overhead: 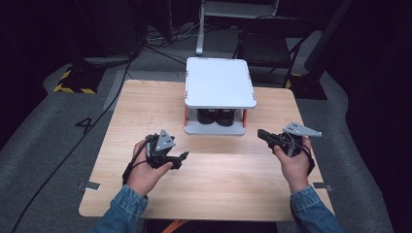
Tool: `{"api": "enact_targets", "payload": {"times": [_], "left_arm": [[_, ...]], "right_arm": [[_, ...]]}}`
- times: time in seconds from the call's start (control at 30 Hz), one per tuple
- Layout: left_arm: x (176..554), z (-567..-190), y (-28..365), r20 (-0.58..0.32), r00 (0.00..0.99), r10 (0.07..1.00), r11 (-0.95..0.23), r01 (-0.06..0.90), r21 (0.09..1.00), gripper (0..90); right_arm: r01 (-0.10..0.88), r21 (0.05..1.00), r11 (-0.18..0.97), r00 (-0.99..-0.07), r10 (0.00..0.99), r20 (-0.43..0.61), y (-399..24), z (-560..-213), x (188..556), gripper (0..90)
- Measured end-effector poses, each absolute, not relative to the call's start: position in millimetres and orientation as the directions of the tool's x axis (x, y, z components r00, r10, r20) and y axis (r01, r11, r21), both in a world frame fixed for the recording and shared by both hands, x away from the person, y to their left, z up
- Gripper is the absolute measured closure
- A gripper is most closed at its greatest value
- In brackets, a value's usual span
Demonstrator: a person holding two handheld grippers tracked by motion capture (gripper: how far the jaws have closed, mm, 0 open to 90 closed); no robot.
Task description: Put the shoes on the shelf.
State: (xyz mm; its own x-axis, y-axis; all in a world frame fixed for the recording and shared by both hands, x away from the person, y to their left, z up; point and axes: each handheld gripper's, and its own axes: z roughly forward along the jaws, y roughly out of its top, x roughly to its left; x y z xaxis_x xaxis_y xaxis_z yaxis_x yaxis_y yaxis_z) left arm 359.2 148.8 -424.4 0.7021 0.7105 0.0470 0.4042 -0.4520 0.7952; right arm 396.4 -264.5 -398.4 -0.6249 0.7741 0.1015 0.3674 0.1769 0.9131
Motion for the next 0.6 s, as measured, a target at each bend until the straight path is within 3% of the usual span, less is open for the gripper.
{"api": "enact_targets", "payload": {"times": [0.23,0.5,0.6], "left_arm": [[349,-432,186,0.026,0.669,0.743,-0.451,0.471,0.758,21.7],[355,-453,234,0.015,0.576,0.817,-0.438,0.604,0.665,18.8],[356,-464,245,-0.023,0.565,0.825,-0.424,0.644,0.637,18.4]], "right_arm": [[0.395,0.864,0.313,-0.671,0.74,0.038,-291,-401,386,87.8],[0.476,0.829,0.292,-0.62,0.78,0.081,-322,-417,383,83.8],[0.52,0.801,0.298,-0.596,0.798,0.089,-337,-435,383,78.1]]}}
